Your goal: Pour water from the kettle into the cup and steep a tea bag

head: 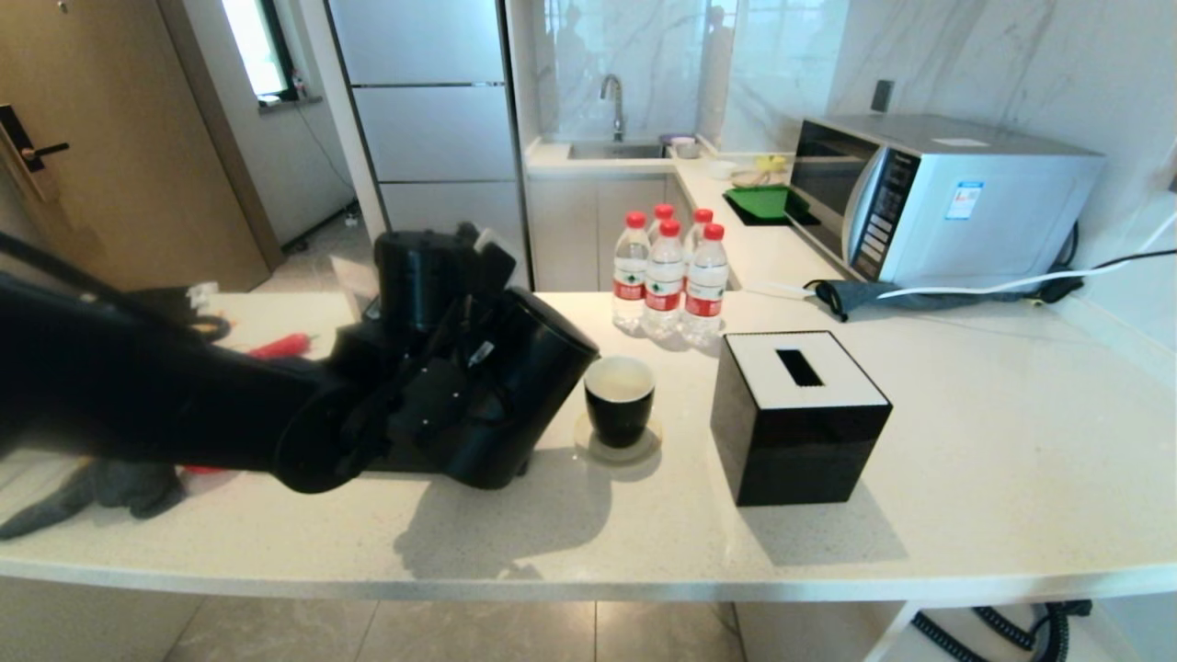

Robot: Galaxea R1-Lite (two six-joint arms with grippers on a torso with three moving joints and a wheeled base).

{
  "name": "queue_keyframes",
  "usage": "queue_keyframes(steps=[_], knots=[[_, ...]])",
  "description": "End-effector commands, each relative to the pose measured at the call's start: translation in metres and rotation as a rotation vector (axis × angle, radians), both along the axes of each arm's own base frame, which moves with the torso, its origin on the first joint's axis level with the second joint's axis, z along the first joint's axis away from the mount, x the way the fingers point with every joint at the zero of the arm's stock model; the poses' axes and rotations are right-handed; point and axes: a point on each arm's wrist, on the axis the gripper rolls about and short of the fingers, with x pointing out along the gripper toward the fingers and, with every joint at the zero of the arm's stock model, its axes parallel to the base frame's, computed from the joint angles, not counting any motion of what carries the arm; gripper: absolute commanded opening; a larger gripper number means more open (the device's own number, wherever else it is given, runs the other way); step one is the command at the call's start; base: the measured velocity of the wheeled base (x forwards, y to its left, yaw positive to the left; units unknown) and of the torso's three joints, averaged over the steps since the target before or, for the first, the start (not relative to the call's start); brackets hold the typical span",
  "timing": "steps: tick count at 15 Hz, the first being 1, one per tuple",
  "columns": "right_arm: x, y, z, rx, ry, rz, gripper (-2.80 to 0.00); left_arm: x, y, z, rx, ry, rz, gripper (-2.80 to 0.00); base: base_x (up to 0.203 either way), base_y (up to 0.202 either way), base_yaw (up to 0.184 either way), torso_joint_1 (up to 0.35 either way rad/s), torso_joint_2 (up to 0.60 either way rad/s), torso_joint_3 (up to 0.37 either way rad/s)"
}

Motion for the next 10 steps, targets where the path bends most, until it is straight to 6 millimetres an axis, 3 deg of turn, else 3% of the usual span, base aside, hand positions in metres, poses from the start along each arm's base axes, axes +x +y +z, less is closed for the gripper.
queue_keyframes(steps=[1, 10], knots=[[0.0001, 0.0, -0.0001, 0.0, 0.002, 0.001, -2.8, -0.0007, 0.0, 0.0017, 0.0, -0.006, 0.003, -2.8, 0.0, 0.0, 0.0, 0.0, 0.0, 0.0], [0.0001, 0.0, 0.0, 0.0, 0.002, 0.001, -2.8, -0.0016, -0.0008, 0.0034, 0.037, 0.001, -0.006, -2.8, 0.0, 0.0, 0.0, 0.0, 0.0, 0.0]])
